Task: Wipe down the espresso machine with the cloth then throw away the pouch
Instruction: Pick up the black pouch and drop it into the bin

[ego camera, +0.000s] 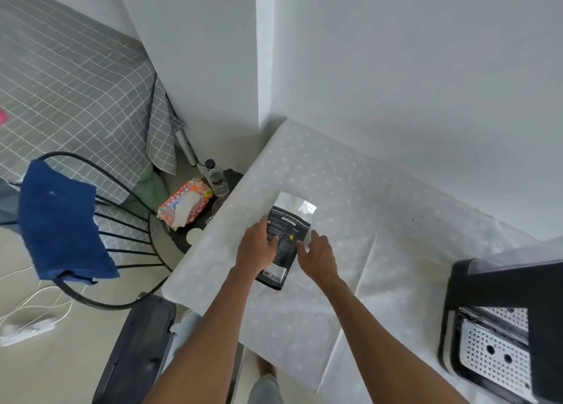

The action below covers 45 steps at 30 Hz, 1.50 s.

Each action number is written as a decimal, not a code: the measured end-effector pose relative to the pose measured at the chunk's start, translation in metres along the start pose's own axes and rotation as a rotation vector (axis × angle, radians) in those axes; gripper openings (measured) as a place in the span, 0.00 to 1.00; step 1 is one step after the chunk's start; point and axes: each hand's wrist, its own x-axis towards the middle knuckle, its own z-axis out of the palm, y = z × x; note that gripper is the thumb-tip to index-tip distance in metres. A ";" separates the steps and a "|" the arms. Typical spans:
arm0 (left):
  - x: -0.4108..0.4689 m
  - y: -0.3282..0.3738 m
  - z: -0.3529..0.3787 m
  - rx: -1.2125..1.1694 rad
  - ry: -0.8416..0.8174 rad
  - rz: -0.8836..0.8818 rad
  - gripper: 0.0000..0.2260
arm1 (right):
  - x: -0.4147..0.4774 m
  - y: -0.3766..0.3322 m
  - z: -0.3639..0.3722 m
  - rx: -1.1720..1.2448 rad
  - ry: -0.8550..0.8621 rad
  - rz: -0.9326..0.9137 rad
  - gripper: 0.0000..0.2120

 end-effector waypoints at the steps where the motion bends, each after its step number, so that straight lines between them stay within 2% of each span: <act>1: 0.001 0.001 0.002 -0.041 0.007 0.006 0.23 | 0.003 -0.002 0.001 0.033 -0.009 0.001 0.18; 3: 0.000 0.003 0.000 -0.113 0.034 0.008 0.19 | 0.005 -0.006 0.000 0.064 -0.007 -0.003 0.17; 6: -0.010 0.005 -0.009 -0.141 0.062 0.001 0.17 | 0.001 -0.013 -0.007 0.063 0.006 -0.057 0.19; 11: -0.040 0.005 -0.021 -0.184 0.157 -0.030 0.25 | -0.013 -0.028 -0.020 -0.028 -0.010 -0.198 0.33; 16: -0.095 0.011 -0.031 -0.242 0.307 -0.135 0.29 | -0.044 -0.036 -0.027 -0.124 -0.059 -0.431 0.33; 21: -0.185 0.001 -0.029 -0.386 0.531 -0.260 0.33 | -0.099 -0.034 -0.015 -0.155 -0.171 -0.670 0.38; 24: -0.243 -0.008 -0.021 -0.409 0.663 -0.307 0.30 | -0.135 -0.035 -0.002 -0.148 -0.258 -0.797 0.40; 28: -0.306 -0.025 0.002 -0.370 0.793 -0.395 0.27 | -0.192 -0.031 0.012 -0.125 -0.362 -0.893 0.39; 33: -0.356 -0.028 0.012 -0.367 0.907 -0.482 0.28 | -0.230 -0.025 0.028 -0.159 -0.440 -0.989 0.39; 40: -0.384 -0.048 0.019 -0.484 0.911 -0.518 0.23 | -0.250 -0.025 0.058 -0.159 -0.562 -0.921 0.39; 45: -0.374 -0.080 0.023 -0.517 0.811 -0.537 0.33 | -0.243 -0.027 0.089 -0.229 -0.606 -0.903 0.42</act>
